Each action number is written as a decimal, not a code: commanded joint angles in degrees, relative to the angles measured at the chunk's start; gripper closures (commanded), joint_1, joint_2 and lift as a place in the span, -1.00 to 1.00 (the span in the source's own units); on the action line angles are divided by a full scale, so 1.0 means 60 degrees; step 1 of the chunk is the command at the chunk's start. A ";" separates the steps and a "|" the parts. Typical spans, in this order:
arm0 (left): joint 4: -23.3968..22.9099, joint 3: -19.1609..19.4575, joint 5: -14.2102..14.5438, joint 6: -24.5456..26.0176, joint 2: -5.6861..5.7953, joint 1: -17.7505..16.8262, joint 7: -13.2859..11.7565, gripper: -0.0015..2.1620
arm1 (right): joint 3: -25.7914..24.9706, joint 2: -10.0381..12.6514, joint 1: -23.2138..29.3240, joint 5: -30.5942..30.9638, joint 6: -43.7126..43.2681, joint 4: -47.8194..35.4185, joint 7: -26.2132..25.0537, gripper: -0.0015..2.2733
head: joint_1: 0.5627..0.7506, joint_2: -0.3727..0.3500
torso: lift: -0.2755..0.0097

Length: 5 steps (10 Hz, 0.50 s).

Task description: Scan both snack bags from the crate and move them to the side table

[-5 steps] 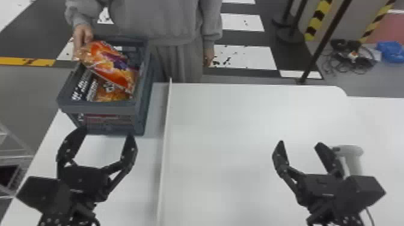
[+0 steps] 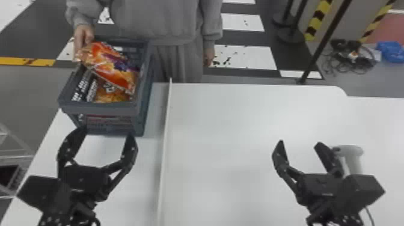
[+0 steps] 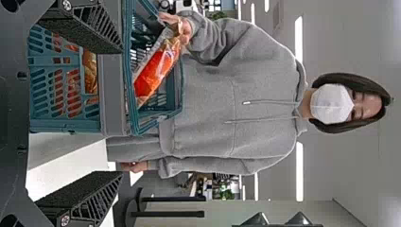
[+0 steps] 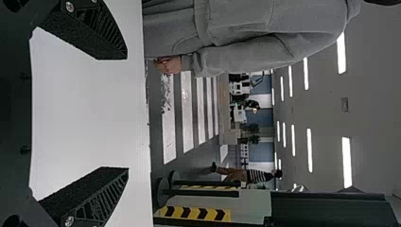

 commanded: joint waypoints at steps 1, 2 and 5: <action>0.0000 0.0001 -0.0001 0.0030 -0.0069 -0.0003 -0.0015 -0.92 | -0.0008 0.0009 0.0000 0.0007 0.0011 0.0000 0.0000 -0.93 | 0.41 -0.09 | 0.40; 0.0000 0.0001 -0.0001 0.0030 -0.0069 -0.0003 -0.0015 -0.92 | -0.0008 0.0009 0.0000 0.0007 0.0011 0.0000 0.0000 -0.93 | 0.41 -0.10 | 0.40; 0.0000 -0.0013 -0.0001 0.0030 -0.0069 -0.0003 -0.0030 -0.92 | -0.0008 0.0009 0.0000 -0.0008 0.0011 0.0000 0.0000 -0.93 | 0.41 -0.10 | 0.40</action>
